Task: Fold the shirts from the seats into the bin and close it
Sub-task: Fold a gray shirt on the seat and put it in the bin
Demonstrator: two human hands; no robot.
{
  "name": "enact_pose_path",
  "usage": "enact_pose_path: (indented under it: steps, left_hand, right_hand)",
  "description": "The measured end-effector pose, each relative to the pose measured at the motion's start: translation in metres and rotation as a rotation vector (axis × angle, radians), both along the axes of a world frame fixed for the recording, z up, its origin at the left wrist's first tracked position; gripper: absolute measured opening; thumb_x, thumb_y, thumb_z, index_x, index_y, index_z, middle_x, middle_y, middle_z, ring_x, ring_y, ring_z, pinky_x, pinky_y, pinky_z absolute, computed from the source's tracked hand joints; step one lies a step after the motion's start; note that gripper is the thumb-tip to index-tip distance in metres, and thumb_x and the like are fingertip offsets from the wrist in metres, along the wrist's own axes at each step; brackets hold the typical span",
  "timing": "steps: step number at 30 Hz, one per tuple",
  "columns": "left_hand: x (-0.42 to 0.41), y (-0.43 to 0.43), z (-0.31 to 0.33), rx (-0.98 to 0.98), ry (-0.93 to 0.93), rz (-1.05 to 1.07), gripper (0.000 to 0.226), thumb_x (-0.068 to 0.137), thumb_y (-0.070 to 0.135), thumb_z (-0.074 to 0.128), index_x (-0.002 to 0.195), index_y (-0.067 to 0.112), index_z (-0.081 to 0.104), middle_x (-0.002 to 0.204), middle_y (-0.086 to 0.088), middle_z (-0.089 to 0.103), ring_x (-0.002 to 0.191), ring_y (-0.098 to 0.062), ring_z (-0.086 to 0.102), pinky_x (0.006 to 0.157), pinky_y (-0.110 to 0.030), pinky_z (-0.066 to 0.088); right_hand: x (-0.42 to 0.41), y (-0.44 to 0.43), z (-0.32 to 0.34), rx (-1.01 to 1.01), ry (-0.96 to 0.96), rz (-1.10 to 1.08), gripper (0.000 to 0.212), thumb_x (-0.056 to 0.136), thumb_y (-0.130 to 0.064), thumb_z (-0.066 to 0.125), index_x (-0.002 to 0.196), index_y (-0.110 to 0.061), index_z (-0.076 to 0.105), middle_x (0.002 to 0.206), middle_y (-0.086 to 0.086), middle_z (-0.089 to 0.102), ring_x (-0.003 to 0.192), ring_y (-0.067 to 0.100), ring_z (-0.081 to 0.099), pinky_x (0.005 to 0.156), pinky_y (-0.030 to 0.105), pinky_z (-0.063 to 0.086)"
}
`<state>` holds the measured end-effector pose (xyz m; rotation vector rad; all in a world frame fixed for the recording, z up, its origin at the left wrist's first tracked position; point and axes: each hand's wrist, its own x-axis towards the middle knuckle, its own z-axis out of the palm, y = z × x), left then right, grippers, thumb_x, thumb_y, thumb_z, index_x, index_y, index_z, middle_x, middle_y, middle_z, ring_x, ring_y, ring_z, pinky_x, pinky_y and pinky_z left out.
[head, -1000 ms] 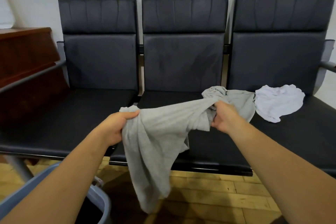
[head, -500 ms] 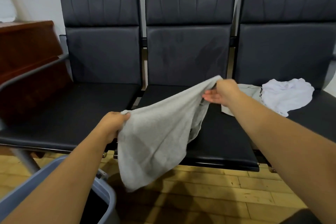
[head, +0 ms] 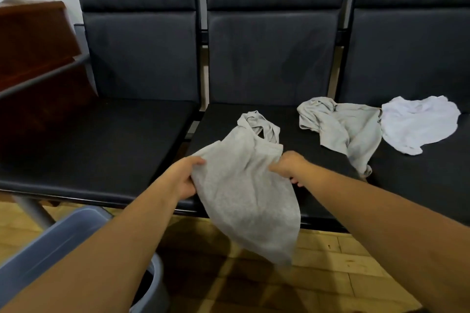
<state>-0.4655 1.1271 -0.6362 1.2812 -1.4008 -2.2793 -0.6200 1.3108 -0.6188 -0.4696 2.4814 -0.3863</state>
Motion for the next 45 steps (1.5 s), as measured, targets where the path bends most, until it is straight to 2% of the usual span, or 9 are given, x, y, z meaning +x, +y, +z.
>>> enact_pose_path:
  steps: [2,7,13,20,28,31,37,42,45]
  left_hand:
    - [-0.002,-0.004,-0.004,0.040,0.034,0.023,0.026,0.093,0.022,0.061,0.114,0.007,0.064,0.112,-0.013,0.070,0.101,-0.030,0.065,0.079,-0.043,0.052]
    - [-0.004,-0.008,-0.009,0.038,0.124,0.033,0.013,0.089,0.020,0.059,0.091,0.011,0.069,0.091,-0.010,0.070,0.084,-0.026,0.064,0.074,-0.038,0.051]
    - [0.005,-0.017,0.001,0.085,0.232,-0.012,0.027,0.095,0.014,0.053,0.086,0.006,0.077,0.101,-0.015,0.072,0.091,-0.028,0.069,0.087,-0.041,0.052]
    - [0.025,-0.029,0.012,0.059,0.124,-0.177,0.031,0.096,0.024,0.061,0.122,0.010,0.069,0.117,-0.017,0.071,0.109,-0.031,0.066,0.096,-0.044,0.052]
    - [0.037,-0.046,0.022,-0.366,0.281,0.243,0.015,0.097,0.022,0.063,0.108,0.015,0.071,0.114,-0.012,0.072,0.107,-0.027,0.069,0.091,-0.040,0.056]
    - [0.031,-0.049,0.034,-0.175,0.339,0.301,0.030,0.094,0.025,0.061,0.121,0.012,0.068,0.119,-0.012,0.072,0.107,-0.028,0.070,0.092,-0.044,0.056]
    - [0.023,-0.028,0.046,0.074,0.364,0.127,0.037,0.101,0.026,0.047,0.128,0.005,0.061,0.122,-0.018,0.070,0.115,-0.035,0.065,0.098,-0.050,0.049]
    - [0.021,-0.030,0.062,-0.035,0.465,0.074,0.052,0.103,0.040,0.050,0.141,0.004,0.051,0.136,-0.017,0.062,0.123,-0.032,0.063,0.107,-0.048,0.046]
    - [0.017,-0.030,0.089,-0.297,0.370,0.011,0.054,0.098,0.049,0.056,0.144,0.021,0.051,0.135,-0.004,0.064,0.118,-0.023,0.066,0.104,-0.045,0.050]
  right_hand:
    - [-0.002,0.000,-0.021,-0.105,-0.004,-0.079,0.021,0.091,-0.026,0.066,0.098,-0.009,0.058,0.119,0.010,0.063,0.107,0.027,0.064,0.087,0.034,0.052]
    - [-0.007,0.004,-0.033,-0.466,-0.230,-0.258,0.010,0.092,-0.009,0.059,0.102,-0.006,0.060,0.095,0.008,0.060,0.078,0.020,0.059,0.060,0.028,0.046]
    - [-0.033,0.036,-0.018,-1.091,-0.777,-0.644,0.043,0.092,-0.013,0.047,0.130,0.003,0.059,0.125,0.021,0.066,0.111,0.034,0.066,0.091,0.044,0.053]
    - [-0.035,0.048,-0.001,-1.153,-0.828,-0.458,0.043,0.090,-0.012,0.051,0.129,0.003,0.060,0.131,0.020,0.063,0.117,0.034,0.063,0.094,0.044,0.052]
    - [-0.050,0.063,0.014,-1.350,-0.685,-0.450,0.041,0.090,0.001,0.054,0.130,-0.007,0.056,0.118,0.016,0.070,0.106,0.031,0.070,0.084,0.042,0.058]
    - [-0.048,0.067,0.026,-1.433,-0.799,-0.405,0.039,0.092,0.003,0.046,0.130,-0.002,0.057,0.124,0.018,0.068,0.112,0.032,0.068,0.090,0.043,0.058]
    - [-0.037,0.062,0.028,-0.951,-0.828,-0.321,0.034,0.090,-0.017,0.063,0.122,-0.002,0.065,0.114,0.013,0.072,0.098,0.025,0.072,0.082,0.039,0.060]
    - [-0.045,0.070,0.046,-1.471,-0.884,-0.401,0.023,0.095,-0.015,0.056,0.096,0.000,0.074,0.109,0.012,0.073,0.102,0.028,0.072,0.094,0.044,0.055]
    - [-0.052,0.080,0.053,-1.480,-0.925,-0.405,0.030,0.082,-0.010,0.066,0.109,-0.014,0.054,0.123,0.013,0.058,0.129,0.031,0.054,0.101,0.047,0.048]
